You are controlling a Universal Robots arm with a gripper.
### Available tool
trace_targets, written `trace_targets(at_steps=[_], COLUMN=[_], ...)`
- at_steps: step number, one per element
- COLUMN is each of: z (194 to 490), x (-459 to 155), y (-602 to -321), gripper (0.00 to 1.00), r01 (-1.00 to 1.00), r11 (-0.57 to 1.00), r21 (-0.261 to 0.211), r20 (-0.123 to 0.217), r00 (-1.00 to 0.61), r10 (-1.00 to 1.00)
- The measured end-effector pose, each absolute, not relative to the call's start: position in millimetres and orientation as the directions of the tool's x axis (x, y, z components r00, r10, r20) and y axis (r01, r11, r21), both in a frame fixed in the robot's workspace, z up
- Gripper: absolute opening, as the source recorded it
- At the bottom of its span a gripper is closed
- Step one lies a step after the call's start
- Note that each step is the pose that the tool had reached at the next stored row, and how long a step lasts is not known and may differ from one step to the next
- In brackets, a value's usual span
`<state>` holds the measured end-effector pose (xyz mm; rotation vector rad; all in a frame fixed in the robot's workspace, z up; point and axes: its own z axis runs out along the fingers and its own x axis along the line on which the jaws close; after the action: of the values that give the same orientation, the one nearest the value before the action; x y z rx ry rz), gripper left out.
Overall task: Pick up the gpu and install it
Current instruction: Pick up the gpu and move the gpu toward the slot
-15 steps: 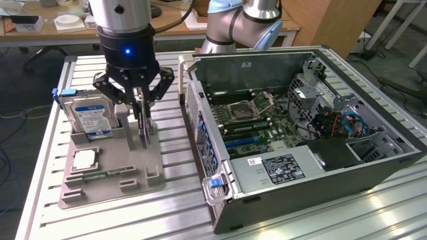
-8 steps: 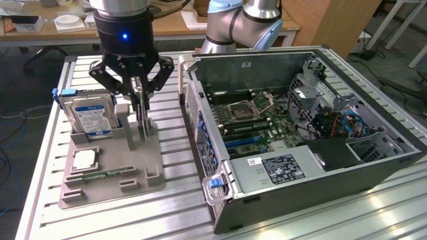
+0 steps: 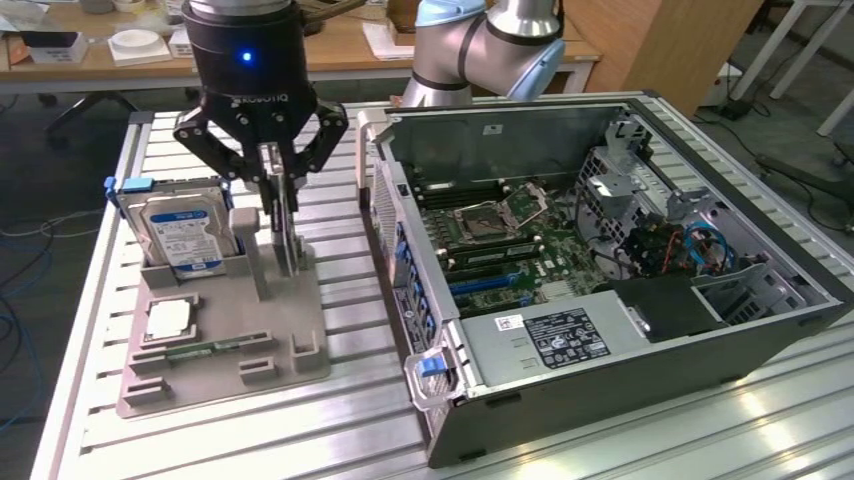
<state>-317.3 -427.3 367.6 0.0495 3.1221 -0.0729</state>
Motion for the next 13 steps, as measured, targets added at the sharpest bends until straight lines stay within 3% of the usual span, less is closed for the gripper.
trace_targets(at_steps=[4, 13], z=[388.7, 407.1], x=[-317.3, -317.3], y=[-427.3, -427.3], gripper=[0.26, 0.26], r01=[0.032, 0.032], r11=[0.998, 0.998], r21=[-0.048, -0.05], r20=[-0.019, -0.019], r00=[-0.999, -0.999], r10=[0.031, 0.031])
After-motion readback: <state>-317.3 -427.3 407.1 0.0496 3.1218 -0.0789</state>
